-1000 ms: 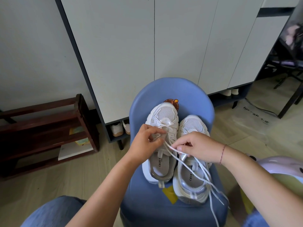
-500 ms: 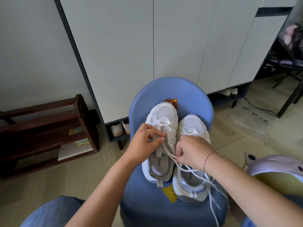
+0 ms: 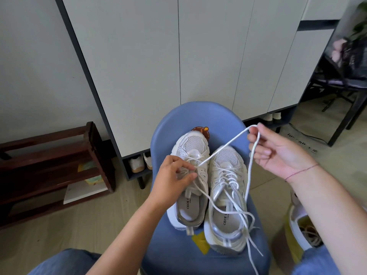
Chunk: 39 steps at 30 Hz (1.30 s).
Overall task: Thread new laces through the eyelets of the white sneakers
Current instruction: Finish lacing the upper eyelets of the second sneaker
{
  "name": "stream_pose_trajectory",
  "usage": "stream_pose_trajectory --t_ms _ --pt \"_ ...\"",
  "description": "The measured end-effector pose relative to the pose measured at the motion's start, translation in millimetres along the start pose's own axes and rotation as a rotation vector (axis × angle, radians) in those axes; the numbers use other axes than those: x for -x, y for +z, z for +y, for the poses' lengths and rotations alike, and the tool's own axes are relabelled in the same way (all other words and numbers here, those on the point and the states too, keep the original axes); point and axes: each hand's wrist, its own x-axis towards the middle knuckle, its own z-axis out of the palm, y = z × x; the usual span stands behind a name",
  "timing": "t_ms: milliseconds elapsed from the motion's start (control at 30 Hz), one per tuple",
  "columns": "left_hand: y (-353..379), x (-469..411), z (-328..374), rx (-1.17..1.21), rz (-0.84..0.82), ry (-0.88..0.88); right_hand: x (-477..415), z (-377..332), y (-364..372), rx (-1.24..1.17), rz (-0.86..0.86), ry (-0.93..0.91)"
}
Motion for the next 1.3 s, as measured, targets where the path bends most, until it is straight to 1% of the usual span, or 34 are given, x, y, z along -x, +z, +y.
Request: stream_pose_trajectory --t_ms 100,200,300,333,367,500,533,633,767,867,933,1067,1167,1233,1300 --pt "4 2 21 0.071 -0.004 0.035 -1 3 5 -0.092 -0.075 -0.030" --pt "13 8 44 0.248 -0.134 0.026 -2 19 20 -0.158 -0.135 0.016" --pt "28 13 55 0.502 -0.283 -0.031 -3 27 33 -0.274 -0.124 0.060" --pt "32 14 55 0.592 -0.319 -0.055 -4 27 34 -0.312 -0.113 0.074" --pt "35 15 54 0.624 -0.328 -0.064 -5 26 34 -0.353 -0.112 0.090" --pt "41 14 49 0.555 -0.208 -0.103 -8 25 26 -0.499 -0.208 0.149" --pt "41 13 48 0.559 -0.200 -0.103 -7 25 25 -0.516 -0.223 0.162" --pt "42 13 46 0.595 -0.254 -0.087 -6 27 28 -0.561 -0.232 0.183" --pt "43 16 45 0.558 -0.304 -0.115 -10 25 26 -0.610 -0.160 0.124" --pt "40 16 44 0.658 -0.306 -0.171 -16 17 15 -0.689 -0.072 0.054" --pt "40 15 44 0.713 -0.314 -0.197 -16 16 12 -0.715 -0.052 0.041" --pt "43 14 46 0.734 -0.370 -0.143 -13 27 22 -0.697 -0.111 0.111" --pt "44 14 50 0.763 -0.381 -0.157 -15 35 24 -0.675 -0.114 0.136" --pt "41 13 51 0.770 -0.390 -0.168 -16 32 22 -0.667 -0.076 0.115" --pt "30 8 50 0.723 -0.367 -0.177 -17 24 16 -0.589 0.034 0.092"
